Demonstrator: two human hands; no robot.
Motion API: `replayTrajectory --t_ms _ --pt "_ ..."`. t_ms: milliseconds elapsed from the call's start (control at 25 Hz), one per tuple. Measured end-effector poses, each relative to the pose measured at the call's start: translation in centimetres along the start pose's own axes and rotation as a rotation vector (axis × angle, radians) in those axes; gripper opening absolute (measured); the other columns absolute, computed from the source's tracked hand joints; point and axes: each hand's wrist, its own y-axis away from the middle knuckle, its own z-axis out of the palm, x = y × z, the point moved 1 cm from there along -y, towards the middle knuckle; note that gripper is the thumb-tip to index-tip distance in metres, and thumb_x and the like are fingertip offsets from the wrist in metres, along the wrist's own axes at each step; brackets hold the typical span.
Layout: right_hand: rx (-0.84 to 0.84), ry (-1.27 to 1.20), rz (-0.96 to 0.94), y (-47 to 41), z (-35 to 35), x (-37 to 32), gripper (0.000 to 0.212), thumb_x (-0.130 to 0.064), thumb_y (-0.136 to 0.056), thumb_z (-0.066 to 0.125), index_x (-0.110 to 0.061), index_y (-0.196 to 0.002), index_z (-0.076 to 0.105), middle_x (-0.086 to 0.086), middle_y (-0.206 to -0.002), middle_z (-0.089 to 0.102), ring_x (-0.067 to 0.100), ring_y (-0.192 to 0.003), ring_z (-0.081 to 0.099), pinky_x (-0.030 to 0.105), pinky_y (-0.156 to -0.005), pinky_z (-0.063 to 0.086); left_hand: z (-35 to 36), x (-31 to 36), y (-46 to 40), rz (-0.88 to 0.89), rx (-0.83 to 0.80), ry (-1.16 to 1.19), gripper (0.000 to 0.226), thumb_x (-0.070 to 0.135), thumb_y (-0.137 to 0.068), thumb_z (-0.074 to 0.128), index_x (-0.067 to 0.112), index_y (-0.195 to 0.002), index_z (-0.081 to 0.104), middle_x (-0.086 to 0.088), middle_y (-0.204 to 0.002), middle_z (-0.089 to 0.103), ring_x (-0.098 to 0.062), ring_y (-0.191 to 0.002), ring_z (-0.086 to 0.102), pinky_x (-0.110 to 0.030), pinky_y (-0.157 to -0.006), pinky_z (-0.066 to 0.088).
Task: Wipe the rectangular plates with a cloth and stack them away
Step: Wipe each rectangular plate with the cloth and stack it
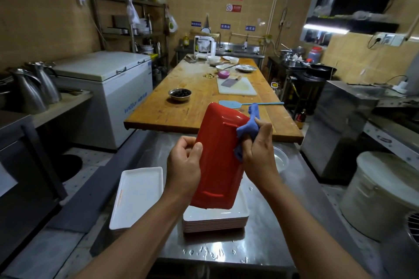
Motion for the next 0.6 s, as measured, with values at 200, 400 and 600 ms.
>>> replayTrajectory --t_ms 200,400,600 --pt "0.0 -0.052 0.144 1.0 0.2 -0.4 0.025 -0.002 -0.091 0.04 -0.02 -0.102 0.026 0.018 -0.111 0.049 0.029 -0.088 0.055 0.045 -0.073 0.048 1.0 0.3 -0.7 -0.016 0.045 0.095 0.012 0.018 -0.097 0.046 0.017 -0.089 0.056 -0.01 -0.083 0.067 -0.028 -0.078 0.065 -0.047 -0.074 0.056" --pt "-0.061 -0.049 0.203 3.7 0.2 0.1 0.025 -0.004 -0.091 0.041 -0.021 -0.104 0.028 0.017 -0.111 0.051 0.027 -0.087 0.058 0.049 -0.076 0.051 1.9 -0.4 -1.6 -0.066 0.115 0.229 0.016 0.02 -0.097 0.046 0.024 -0.087 0.058 0.007 -0.075 0.07 -0.012 -0.07 0.069 -0.032 -0.061 0.056" --pt "0.035 -0.147 0.329 2.3 -1.6 0.2 0.04 -0.01 -0.077 0.062 -0.025 -0.102 0.034 0.004 -0.094 0.06 0.012 -0.075 0.063 0.032 -0.069 0.054 3.0 -2.1 -1.8 -0.271 0.029 0.313 0.019 0.019 -0.1 0.038 0.019 -0.087 0.052 -0.003 -0.078 0.065 -0.012 -0.063 0.065 -0.029 -0.055 0.052"
